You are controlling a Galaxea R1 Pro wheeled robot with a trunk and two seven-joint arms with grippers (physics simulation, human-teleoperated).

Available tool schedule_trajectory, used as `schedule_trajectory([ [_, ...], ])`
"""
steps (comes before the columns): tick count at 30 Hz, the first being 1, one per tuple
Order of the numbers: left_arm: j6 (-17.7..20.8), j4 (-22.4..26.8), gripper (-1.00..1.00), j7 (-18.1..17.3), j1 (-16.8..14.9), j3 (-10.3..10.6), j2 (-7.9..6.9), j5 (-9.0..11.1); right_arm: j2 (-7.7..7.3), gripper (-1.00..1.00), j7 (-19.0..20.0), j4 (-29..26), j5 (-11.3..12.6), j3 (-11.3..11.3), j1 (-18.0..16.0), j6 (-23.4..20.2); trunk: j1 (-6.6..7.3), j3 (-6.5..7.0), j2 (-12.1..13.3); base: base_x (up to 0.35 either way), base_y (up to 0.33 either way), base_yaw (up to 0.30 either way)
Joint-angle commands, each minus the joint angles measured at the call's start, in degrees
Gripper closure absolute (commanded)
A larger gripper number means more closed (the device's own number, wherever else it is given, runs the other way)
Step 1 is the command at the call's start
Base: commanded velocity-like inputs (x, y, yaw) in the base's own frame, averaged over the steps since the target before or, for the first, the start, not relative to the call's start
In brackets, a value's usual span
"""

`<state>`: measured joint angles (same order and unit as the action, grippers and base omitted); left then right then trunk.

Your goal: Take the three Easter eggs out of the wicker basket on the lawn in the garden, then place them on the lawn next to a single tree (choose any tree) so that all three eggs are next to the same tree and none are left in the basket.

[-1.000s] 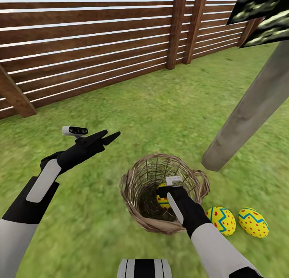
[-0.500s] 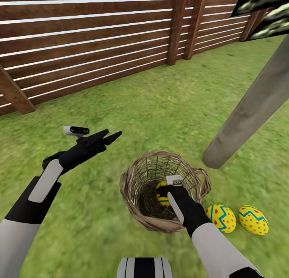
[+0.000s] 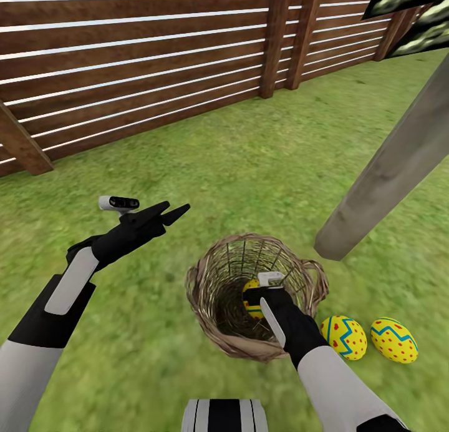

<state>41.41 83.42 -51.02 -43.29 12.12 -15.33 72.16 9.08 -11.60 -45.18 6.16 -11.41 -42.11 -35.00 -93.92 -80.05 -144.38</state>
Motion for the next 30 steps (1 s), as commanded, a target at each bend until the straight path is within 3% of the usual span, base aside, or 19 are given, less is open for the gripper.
schedule_trajectory([
  [1, 0.34, -0.01, -1.00, 0.04, -0.04, 0.10, -0.05, 0.44, -0.03, -1.00, -0.52, -0.05, 0.62, -0.19, -0.04, -0.34, 0.01, -0.04, -0.02, 0.000, 0.000, 0.000],
  [7, 0.34, -0.01, -1.00, 0.04, -0.05, 0.10, -0.05, 0.44, 0.05, -1.00, -0.60, 0.24, 0.82, -0.25, -0.74, -1.38, 0.01, -0.04, -0.02, 0.000, 0.000, 0.000],
  [12, 0.34, -0.01, -1.00, 0.04, -0.04, 0.10, -0.05, 0.44, 0.15, -1.00, -1.04, 5.03, 1.04, -0.28, -4.17, -1.82, 0.01, -0.04, -0.02, 0.000, 0.000, 0.000],
  [20, 0.34, -0.01, -1.00, 0.04, -0.05, 0.10, -0.05, 0.44, 0.15, -1.00, -1.05, 5.70, 0.96, -0.28, -4.46, -1.83, -0.20, -1.81, -0.12, 0.000, 0.000, 0.000],
  [30, 0.34, -0.01, -1.00, 0.04, -0.04, 0.10, 0.03, 0.44, 0.15, -1.00, -0.80, 4.80, 0.76, -0.28, -4.47, -1.36, -0.20, -1.81, -0.12, 0.000, 0.000, 0.000],
])
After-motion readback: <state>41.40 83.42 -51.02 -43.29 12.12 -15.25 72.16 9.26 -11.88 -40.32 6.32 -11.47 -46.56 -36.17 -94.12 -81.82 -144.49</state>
